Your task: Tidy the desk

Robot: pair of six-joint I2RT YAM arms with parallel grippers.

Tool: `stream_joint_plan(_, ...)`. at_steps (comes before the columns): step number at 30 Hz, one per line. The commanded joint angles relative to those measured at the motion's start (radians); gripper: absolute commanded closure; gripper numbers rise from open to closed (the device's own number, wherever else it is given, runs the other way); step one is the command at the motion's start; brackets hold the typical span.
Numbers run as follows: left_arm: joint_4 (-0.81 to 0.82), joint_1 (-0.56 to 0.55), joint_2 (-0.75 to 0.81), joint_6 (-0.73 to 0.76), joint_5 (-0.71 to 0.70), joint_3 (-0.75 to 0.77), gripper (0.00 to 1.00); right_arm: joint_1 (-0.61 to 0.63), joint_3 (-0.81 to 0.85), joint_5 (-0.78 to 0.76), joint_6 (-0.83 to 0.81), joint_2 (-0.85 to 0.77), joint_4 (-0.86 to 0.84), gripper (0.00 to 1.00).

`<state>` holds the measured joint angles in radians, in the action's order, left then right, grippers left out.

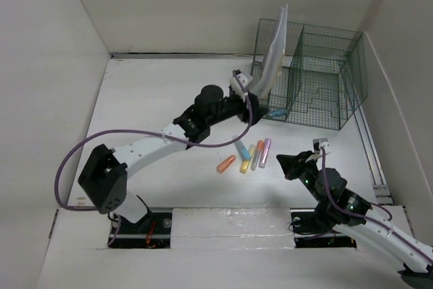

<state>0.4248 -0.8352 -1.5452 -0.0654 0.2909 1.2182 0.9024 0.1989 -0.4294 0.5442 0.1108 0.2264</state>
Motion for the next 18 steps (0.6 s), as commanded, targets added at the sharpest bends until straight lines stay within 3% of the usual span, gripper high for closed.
stream_joint_plan(1, 0.075, -0.004, 0.06, -0.155, -0.056, -0.242, 0.39, -0.005, 0.004, -0.014, -0.003, -0.005, -0.035, 1.0)
stream_joint_plan(3, -0.007, -0.022, 0.104, -0.177, -0.137, -0.342, 0.36, -0.005, 0.004, -0.02, 0.0, -0.005, -0.035, 1.0)
stream_joint_plan(5, -0.087, -0.069, 0.132, -0.175, -0.226, -0.388, 0.36, -0.005, 0.004, -0.02, 0.0, 0.001, -0.035, 0.87)
stream_joint_plan(6, -0.189, -0.094, 0.166, -0.191, -0.328, -0.449, 0.36, -0.005, 0.001, -0.014, -0.004, 0.012, -0.051, 0.65)
stream_joint_plan(7, -0.19, -0.094, 0.166, -0.191, -0.329, -0.45, 0.36, -0.005, 0.0, -0.014, -0.004, 0.012, -0.052, 0.64)
stream_joint_plan(9, -0.25, -0.108, 0.188, -0.226, -0.355, -0.505, 0.36, -0.005, 0.004, -0.012, -0.006, 0.029, -0.061, 0.53)
stream_joint_plan(12, -0.276, -0.131, 0.209, -0.269, -0.358, -0.557, 0.36, -0.005, 0.013, -0.012, -0.004, 0.058, -0.059, 0.48)
stream_joint_plan(18, -0.274, -0.131, 0.205, -0.317, -0.38, -0.626, 0.34, -0.005, 0.016, -0.008, -0.006, 0.07, -0.064, 0.48)
